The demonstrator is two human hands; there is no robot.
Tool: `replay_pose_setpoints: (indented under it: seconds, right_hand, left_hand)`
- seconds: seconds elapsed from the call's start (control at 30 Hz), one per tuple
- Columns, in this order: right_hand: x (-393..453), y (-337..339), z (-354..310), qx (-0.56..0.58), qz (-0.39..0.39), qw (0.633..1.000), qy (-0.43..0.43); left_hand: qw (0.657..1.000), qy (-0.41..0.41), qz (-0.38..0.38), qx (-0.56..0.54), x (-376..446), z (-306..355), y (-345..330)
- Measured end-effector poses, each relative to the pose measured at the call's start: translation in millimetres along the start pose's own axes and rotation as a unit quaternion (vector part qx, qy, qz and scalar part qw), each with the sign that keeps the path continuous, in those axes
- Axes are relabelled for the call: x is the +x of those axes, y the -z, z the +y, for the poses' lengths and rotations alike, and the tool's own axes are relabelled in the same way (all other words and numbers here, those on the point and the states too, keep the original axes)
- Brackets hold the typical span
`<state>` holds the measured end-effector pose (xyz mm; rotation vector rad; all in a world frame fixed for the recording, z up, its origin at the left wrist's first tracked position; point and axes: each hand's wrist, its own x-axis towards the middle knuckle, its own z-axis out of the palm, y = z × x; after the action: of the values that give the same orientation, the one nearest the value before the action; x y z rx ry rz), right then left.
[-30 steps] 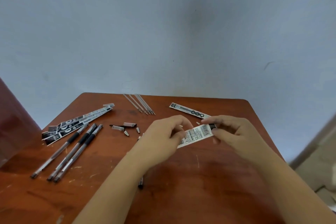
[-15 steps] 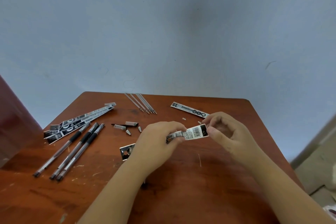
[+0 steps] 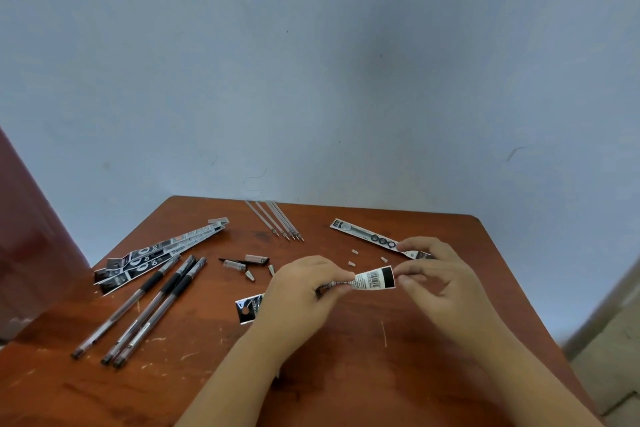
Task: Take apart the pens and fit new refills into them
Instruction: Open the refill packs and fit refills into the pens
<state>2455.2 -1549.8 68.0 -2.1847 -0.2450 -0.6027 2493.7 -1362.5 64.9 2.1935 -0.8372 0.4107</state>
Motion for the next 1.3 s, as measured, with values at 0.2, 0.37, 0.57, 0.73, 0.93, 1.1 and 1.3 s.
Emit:
replay_pose_setpoints:
  seconds: [0.2, 0.37, 0.57, 0.73, 0.93, 1.1, 1.3]
  right_hand:
    - [1, -1, -2, 0.028, -0.026, 0.998, -0.049]
    - [0, 1, -4, 0.036, -0.074, 0.996, -0.040]
    - [2, 5, -6, 0.087, -0.068, 0.992, -0.068]
    - [2, 5, -7, 0.059, -0.087, 0.992, -0.071]
    - [3, 9, -5, 0.053, 0.033, 0.996, -0.055]
    - [2, 11, -7, 0.076, 0.083, 0.991, -0.066]
    - [1, 8, -14, 0.142, 0.172, 0.970, -0.097]
  left_hand:
    - [1.000, -0.005, -0.005, -0.029, 0, -3, -3]
    - [0.999, -0.019, -0.014, -0.021, -1, -2, -4]
    - [0.999, -0.031, -0.001, -0.024, -1, -3, -3]
    - [0.999, -0.041, -0.013, -0.002, -3, -6, -3]
    - [0.998, -0.014, 0.047, 0.039, 1, -11, 6]
    - [0.995, 0.047, 0.084, 0.040, 0, -17, 22]
    - [0.963, 0.202, 0.131, 0.124, -22, -29, 57]
